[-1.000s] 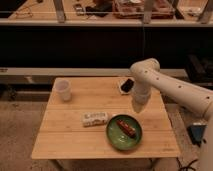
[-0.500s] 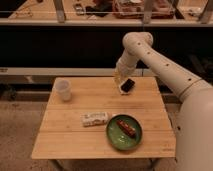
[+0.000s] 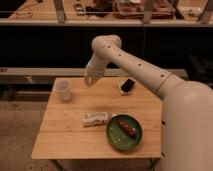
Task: Move the arm in a circular motion
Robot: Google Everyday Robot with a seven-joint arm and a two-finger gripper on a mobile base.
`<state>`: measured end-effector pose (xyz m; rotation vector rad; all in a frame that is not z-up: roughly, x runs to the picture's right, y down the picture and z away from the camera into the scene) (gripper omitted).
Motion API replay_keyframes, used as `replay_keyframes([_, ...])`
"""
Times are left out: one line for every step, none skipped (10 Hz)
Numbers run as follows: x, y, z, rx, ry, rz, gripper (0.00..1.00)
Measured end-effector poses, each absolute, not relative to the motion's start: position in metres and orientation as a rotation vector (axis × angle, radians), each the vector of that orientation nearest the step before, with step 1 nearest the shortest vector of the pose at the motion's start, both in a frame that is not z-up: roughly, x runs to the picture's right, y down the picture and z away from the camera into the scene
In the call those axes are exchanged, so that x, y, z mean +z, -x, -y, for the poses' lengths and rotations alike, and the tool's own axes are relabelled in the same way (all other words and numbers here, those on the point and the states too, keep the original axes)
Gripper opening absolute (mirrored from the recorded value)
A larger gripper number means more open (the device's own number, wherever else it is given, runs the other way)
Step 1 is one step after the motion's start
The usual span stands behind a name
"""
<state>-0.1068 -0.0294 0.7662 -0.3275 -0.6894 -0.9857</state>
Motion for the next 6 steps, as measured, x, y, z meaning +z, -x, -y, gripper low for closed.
replay_keyframes([0.757,0.13,0.015,-1.044,0.312,0.694,0.0])
replay_keyframes([0.74,0.153,-0.006,-1.121,0.287,0.703,0.0])
replay_keyframes([0.719,0.168,-0.028,-1.189,0.264,0.719,0.0])
replay_keyframes([0.698,0.176,-0.05,-1.248,0.243,0.732,0.0])
replay_keyframes([0.676,0.17,-0.079,-1.303,0.235,0.743,0.0])
replay_keyframes([0.664,0.161,-0.096,-1.33,0.239,0.744,0.0])
